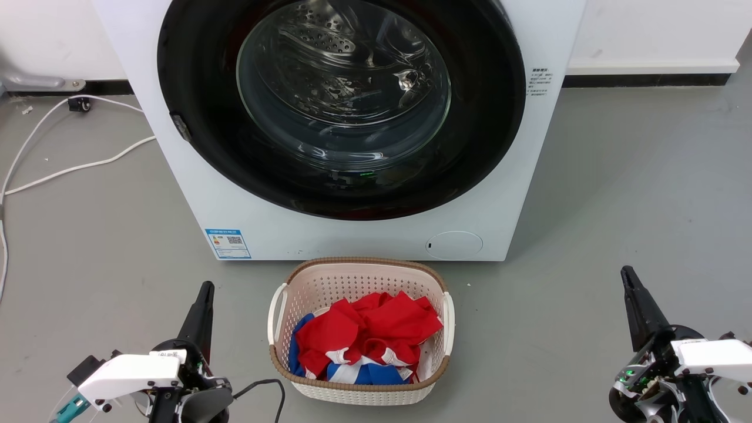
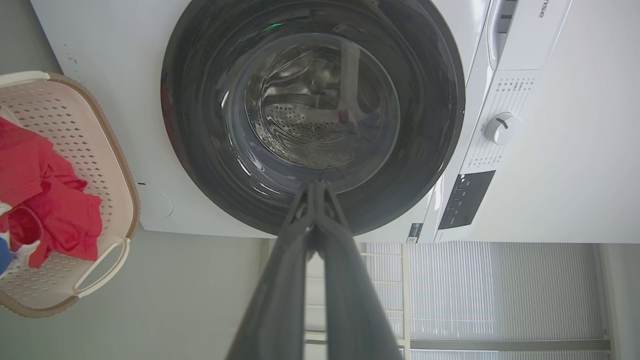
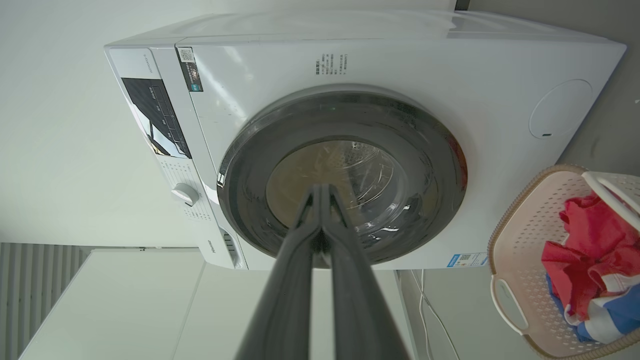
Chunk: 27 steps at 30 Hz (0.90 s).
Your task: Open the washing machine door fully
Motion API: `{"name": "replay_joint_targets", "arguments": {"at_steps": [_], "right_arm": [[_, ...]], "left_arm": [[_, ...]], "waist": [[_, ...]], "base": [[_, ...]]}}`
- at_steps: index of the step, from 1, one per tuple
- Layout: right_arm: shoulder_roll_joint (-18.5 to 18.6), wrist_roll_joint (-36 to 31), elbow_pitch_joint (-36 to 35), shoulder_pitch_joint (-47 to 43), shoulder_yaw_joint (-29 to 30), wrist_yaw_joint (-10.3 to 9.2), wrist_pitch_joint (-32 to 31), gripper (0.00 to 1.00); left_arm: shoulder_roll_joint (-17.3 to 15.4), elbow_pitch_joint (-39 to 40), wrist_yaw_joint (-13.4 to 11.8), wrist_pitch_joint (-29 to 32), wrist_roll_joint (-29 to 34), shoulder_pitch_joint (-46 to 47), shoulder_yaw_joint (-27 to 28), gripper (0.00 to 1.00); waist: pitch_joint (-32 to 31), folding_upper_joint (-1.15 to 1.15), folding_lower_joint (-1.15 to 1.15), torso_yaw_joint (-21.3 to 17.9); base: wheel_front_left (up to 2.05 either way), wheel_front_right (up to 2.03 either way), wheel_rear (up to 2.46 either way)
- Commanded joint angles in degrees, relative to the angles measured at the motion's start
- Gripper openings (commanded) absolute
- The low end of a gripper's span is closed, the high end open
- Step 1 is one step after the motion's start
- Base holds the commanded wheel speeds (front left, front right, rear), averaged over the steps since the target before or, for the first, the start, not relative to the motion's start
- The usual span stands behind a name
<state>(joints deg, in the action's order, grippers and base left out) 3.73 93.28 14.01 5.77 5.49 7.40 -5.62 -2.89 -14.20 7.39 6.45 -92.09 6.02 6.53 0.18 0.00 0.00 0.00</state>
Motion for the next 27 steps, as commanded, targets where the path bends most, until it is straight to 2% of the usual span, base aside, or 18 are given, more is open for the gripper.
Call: {"name": "replay_joint_targets", "arguments": {"at_steps": [1,26,27], "right_arm": [[-0.1,-0.3,0.1,0.6,0.1,0.17,-0.3,0.00],[-0.4,-0.6,0.1,0.6,0.4,0.17,-0.4,0.00],[-0.2,-0.3,0.0,0.1,0.4,0.00,-0.4,1.00]], "left_arm": [[0.0,0.1,0.2,0.0,0.1,0.4,0.1,0.00],[0.0,0.1,0.2,0.0,0.1,0.4,0.1,0.00],[0.0,0.0,0.0,0.0,0.0,0.0,0.0,1.00]], "waist": [[0.0,0.00,0.00,0.0],[0.0,0.00,0.00,0.0],[0.0,0.00,0.00,0.0]], "base": [[0.00,0.00,0.00],[0.00,0.00,0.00],[0.00,0.00,0.00]]}}
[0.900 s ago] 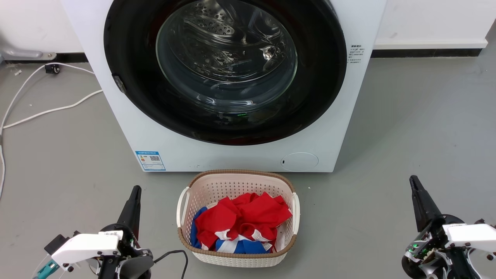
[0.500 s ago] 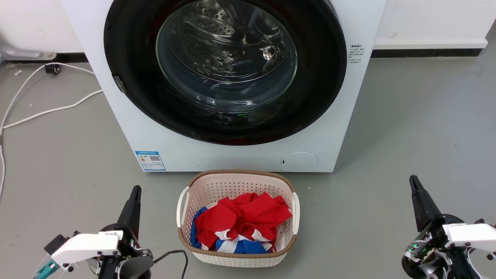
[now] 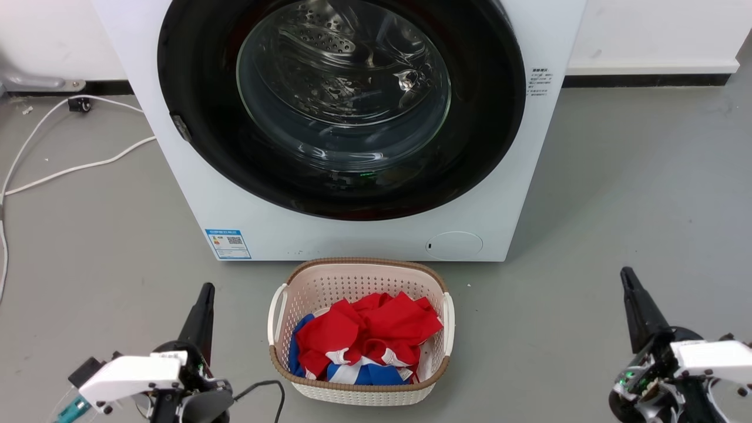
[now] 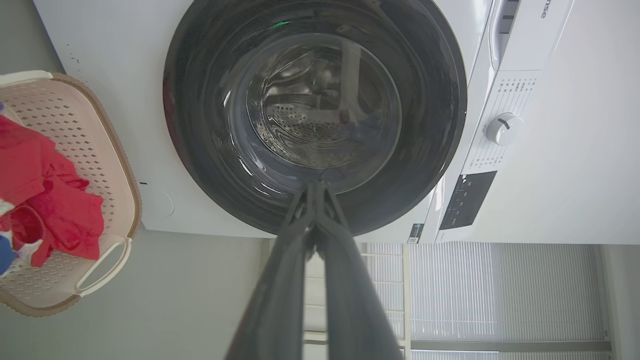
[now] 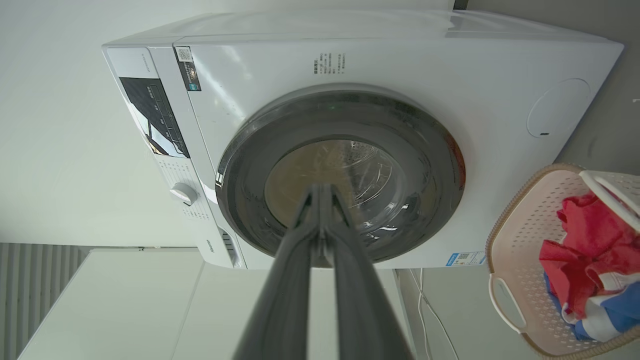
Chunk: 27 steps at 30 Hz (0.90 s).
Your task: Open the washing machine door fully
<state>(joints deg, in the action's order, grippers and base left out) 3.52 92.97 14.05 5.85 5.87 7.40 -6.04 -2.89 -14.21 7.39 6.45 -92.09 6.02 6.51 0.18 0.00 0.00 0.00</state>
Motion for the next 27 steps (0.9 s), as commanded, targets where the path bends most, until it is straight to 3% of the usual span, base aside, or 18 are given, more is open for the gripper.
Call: {"name": "replay_joint_targets", "arguments": {"at_steps": [1,12,27], "right_arm": [[0.0,0.0,0.2,-0.2,0.0,-0.01,0.0,1.00],[0.1,-3.6,-0.7,-1.9,-2.0,0.00,2.7,1.00],[0.7,-25.2,-4.6,-2.7,-3.0,0.02,6.3,1.00]], "left_arm": [[0.0,-0.2,0.0,0.0,0.0,-0.1,-0.1,1.00],[-0.3,0.9,0.0,-2.8,2.8,-0.8,-3.1,1.00],[-0.9,6.7,0.0,-6.4,22.6,-1.0,-4.4,1.00]], "waist": [[0.0,0.00,0.00,0.0],[0.0,0.00,0.00,0.0],[0.1,0.00,0.00,-0.1]], "base": [[0.00,0.00,0.00],[0.00,0.00,0.00],[0.00,0.00,0.00]]}}
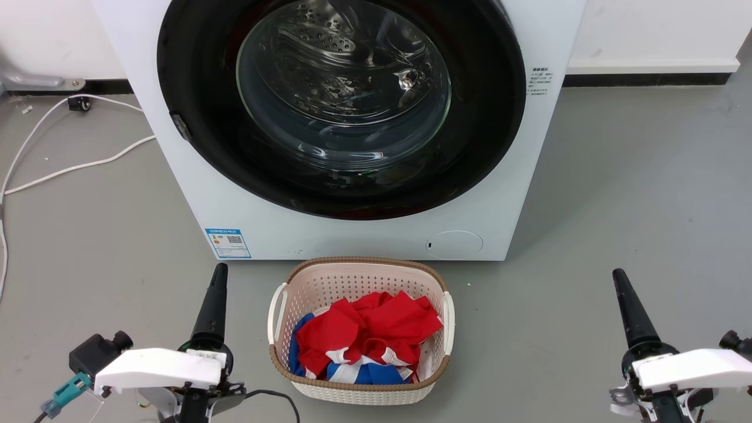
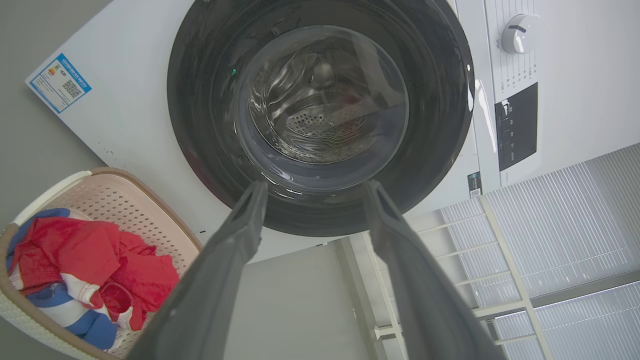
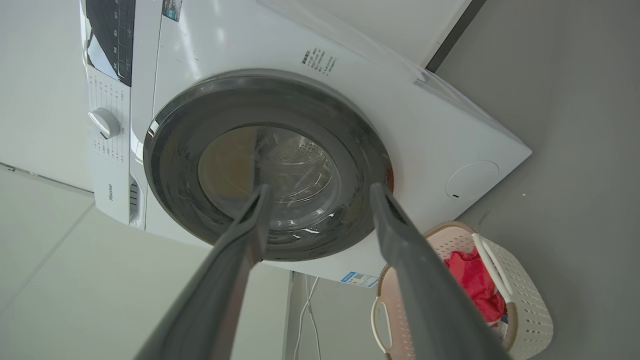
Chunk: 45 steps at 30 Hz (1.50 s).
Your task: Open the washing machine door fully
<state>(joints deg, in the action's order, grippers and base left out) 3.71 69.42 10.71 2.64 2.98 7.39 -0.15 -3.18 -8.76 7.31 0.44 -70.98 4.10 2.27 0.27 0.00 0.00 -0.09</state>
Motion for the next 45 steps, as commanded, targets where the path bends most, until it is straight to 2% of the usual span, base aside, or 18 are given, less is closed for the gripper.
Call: {"name": "replay_joint_targets", "arguments": {"at_steps": [1,2,3,8,25,38,45], "right_arm": [[0.5,-3.3,-1.4,0.4,-0.1,0.04,0.6,1.00],[0.5,-6.4,-1.8,0.3,-0.1,0.04,0.7,1.00],[0.5,-6.4,-1.8,0.3,-0.1,0.04,0.7,1.00],[0.2,-15.1,-3.0,-0.2,-0.1,0.05,1.0,1.00],[-0.3,-31.4,-5.7,-1.2,-1.4,0.07,0.4,1.00],[-0.6,-41.1,-7.8,-2.3,-1.5,0.09,0.3,1.00],[-0.6,-45.1,-8.7,-2.6,-2.0,0.10,0.7,1.00]], "left_arm": [[-0.9,1.5,0.1,-0.6,3.0,1.0,-0.4,1.00],[-1.2,1.4,0.1,-1.1,5.6,0.7,-0.7,1.00],[-1.2,1.4,0.1,-1.1,5.6,0.7,-0.7,1.00],[-2.6,0.7,0.1,-2.4,13.8,0.3,-2.0,1.00],[-4.7,0.1,-1.7,-5.6,29.5,1.2,-5.3,1.00],[-5.9,-0.3,-2.8,-7.9,38.1,1.5,-7.2,1.00],[-6.1,-0.6,-1.9,-8.9,40.5,1.6,-8.0,1.00]], "waist": [[0.0,0.00,0.00,0.0],[0.0,0.00,0.00,0.0],[0.0,0.00,0.00,0.0],[-0.1,0.00,0.00,-0.1],[-0.1,0.00,0.00,-0.3],[0.0,0.00,0.00,-0.4],[0.0,0.00,0.00,-0.5]], "base": [[0.00,0.00,0.00],[0.00,0.00,0.00],[0.00,0.00,0.00],[0.00,0.00,0.00],[0.00,0.00,0.00],[0.00,0.00,0.00],[0.00,0.00,0.00]]}}
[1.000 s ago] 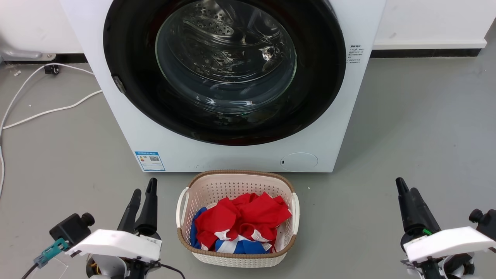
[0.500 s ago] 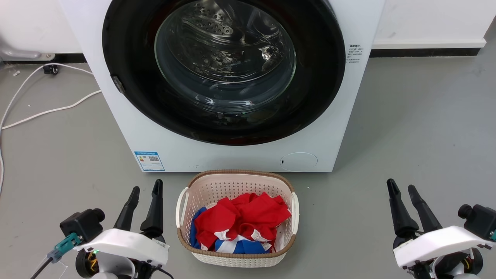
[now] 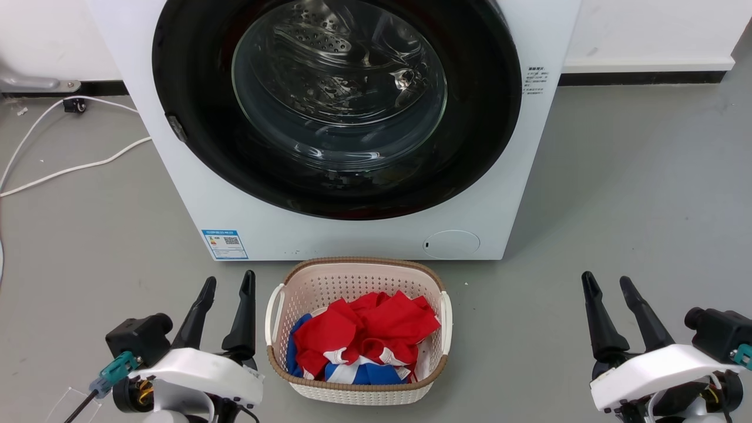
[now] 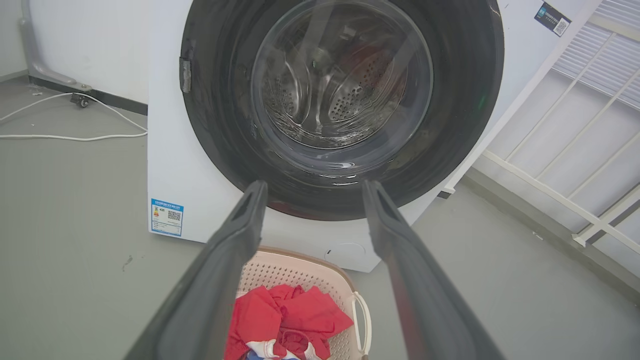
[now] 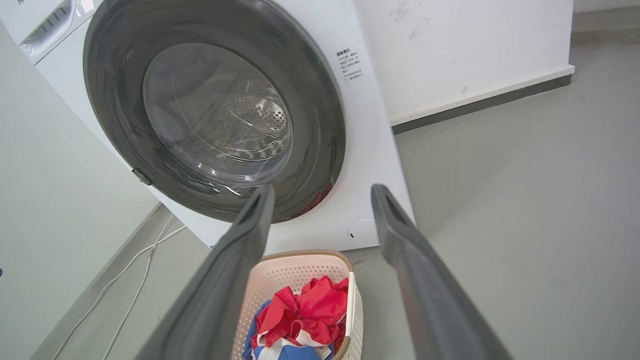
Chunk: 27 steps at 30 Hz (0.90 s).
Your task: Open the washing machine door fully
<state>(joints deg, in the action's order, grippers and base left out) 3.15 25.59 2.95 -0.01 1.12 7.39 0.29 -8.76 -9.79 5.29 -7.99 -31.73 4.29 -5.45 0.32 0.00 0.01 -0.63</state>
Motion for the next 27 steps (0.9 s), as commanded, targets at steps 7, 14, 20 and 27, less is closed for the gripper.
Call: {"name": "replay_joint_targets", "arguments": {"at_steps": [7,14,20,27], "right_arm": [[-0.1,-4.5,-1.7,-0.5,-0.5,0.10,0.4,1.00],[-0.2,-7.5,-2.2,-0.9,-0.6,0.11,0.2,1.00],[-0.2,-10.2,-2.3,-1.1,-0.2,0.12,0.0,1.00],[-0.2,-13.5,-2.5,-1.2,0.0,0.13,-0.2,1.00]], "left_arm": [[-0.9,-0.1,-0.2,-1.5,5.2,1.3,-0.9,1.00],[-1.2,-0.8,-0.3,-2.5,8.5,1.2,-1.4,1.00],[-1.3,-1.4,-0.4,-3.3,11.1,1.3,-1.7,1.00],[-1.5,-2.0,-0.7,-4.1,14.1,1.4,-2.1,1.00]], "waist": [[-0.2,0.00,-0.01,0.0],[-0.2,0.00,-0.01,-0.1],[-0.1,0.00,-0.01,-0.2],[-0.2,0.00,-0.01,-0.4]], "base": [[0.00,0.00,0.00],[0.00,0.00,0.00],[0.00,0.00,0.00],[0.00,0.00,0.00]]}}
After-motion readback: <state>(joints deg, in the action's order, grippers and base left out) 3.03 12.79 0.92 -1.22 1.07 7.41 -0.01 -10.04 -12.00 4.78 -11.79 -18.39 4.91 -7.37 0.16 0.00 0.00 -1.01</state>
